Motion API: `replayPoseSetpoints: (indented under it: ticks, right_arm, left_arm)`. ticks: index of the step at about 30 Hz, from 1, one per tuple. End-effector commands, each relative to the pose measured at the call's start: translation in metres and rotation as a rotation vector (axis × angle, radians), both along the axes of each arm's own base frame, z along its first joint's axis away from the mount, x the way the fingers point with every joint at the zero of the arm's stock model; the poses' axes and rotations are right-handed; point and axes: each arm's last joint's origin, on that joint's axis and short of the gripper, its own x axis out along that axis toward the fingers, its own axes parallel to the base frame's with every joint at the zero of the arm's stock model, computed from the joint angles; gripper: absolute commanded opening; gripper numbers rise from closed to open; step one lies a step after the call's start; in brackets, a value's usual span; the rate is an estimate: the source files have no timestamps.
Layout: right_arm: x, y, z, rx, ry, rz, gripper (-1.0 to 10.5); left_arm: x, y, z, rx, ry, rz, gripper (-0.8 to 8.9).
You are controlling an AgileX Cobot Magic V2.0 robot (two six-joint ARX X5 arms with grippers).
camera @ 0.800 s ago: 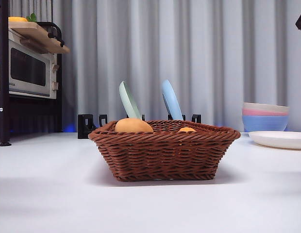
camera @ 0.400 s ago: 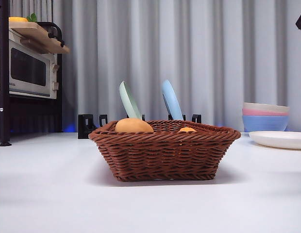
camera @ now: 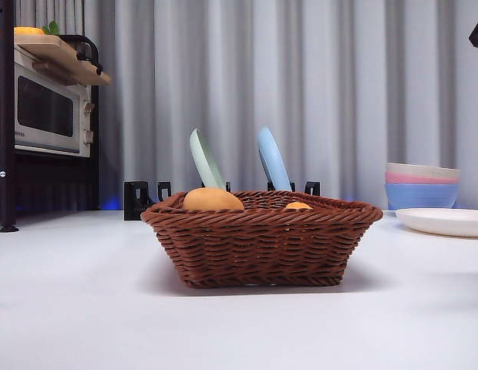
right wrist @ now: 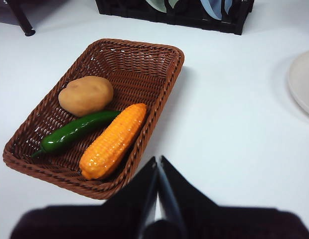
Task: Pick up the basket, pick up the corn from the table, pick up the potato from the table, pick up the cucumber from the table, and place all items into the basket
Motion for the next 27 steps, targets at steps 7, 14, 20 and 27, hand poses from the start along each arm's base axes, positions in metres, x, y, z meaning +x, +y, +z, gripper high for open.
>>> replayPoseSetpoints:
  ticks: [7,14,20,27]
  right_arm:
    - [0.000,0.000,-0.001,0.007,0.002,-0.008,0.0]
    - [0.000,0.000,-0.001,0.007,0.002,-0.008,0.0]
    - [0.000,0.000,-0.001,0.007,0.002,-0.008,0.0]
    - [0.000,0.000,-0.001,0.007,0.002,-0.008,0.0]
  left_arm:
    - [0.006,0.004,-0.052,0.010,0.069,0.016,-0.03]
    - [0.006,0.004,-0.055,0.002,0.084,0.001,-0.03]
    - [0.006,0.004,-0.055,0.003,0.084,0.000,-0.03]
    - [0.006,0.004,-0.055,0.003,0.084,0.000,-0.03]
